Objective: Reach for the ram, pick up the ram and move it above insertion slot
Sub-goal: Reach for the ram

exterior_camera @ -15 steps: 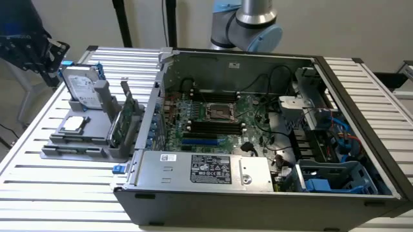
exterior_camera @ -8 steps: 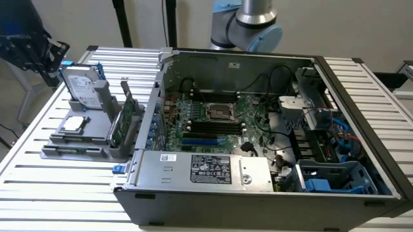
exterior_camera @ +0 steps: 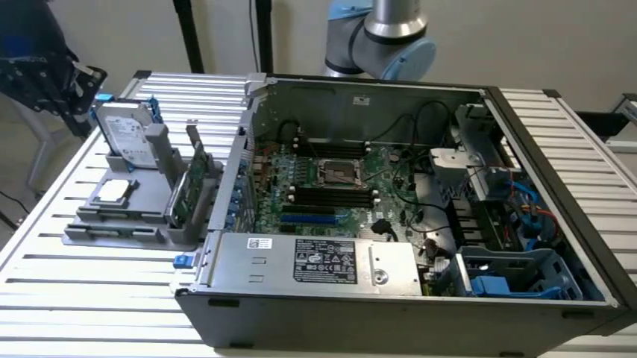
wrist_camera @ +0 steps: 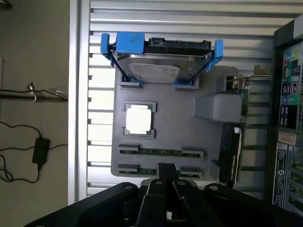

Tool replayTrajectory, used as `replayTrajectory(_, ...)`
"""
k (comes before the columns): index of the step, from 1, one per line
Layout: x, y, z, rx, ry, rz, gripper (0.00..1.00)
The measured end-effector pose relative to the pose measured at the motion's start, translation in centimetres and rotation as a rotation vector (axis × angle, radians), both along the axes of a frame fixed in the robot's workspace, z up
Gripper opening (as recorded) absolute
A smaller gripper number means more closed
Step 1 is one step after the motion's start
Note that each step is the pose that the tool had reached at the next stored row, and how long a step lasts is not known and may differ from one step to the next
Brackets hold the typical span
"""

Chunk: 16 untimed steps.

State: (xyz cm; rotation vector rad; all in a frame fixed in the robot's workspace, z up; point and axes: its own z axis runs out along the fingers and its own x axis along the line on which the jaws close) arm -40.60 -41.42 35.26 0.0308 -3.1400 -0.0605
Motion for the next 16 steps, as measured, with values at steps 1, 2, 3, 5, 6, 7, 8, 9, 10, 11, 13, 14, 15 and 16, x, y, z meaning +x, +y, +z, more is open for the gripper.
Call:
replayTrajectory(1,0.2,-0.13,-0.03,0.0001,-0.0002,0.000,0.11)
replayTrajectory(2,0.3,-0.28,-0.04,0.0000,0.0000,0.001,0.11)
replayTrajectory(3,0.5,-0.46,-0.06,-0.0001,0.0001,0.001,0.11)
replayTrajectory(5,0.7,-0.90,-0.14,-0.0001,0.0001,0.001,0.11)
replayTrajectory(6,0.8,-1.15,-0.20,0.0000,0.0000,0.001,0.11)
replayTrajectory(7,0.9,-1.42,-0.27,0.0000,0.0000,0.001,0.11)
replayTrajectory(8,1.0,-1.69,-0.36,0.0000,0.0000,0.002,0.11)
replayTrajectory(9,1.0,-1.96,-0.47,0.0000,0.0000,0.002,0.11)
replayTrajectory(10,1.1,-2.23,-0.60,0.0000,0.0000,0.002,0.11)
replayTrajectory(11,1.1,-2.48,-0.73,-0.0001,0.0000,0.003,0.11)
replayTrajectory(13,1.1,-2.95,-1.01,0.0000,0.0001,0.004,0.11)
replayTrajectory(14,1.2,-3.17,-1.17,0.0000,0.0000,0.004,0.11)
replayTrajectory(15,1.2,-3.36,-1.30,-0.0001,0.0001,0.005,0.11)
replayTrajectory(16,1.2,-3.55,-1.42,-0.0001,0.0001,0.006,0.11)
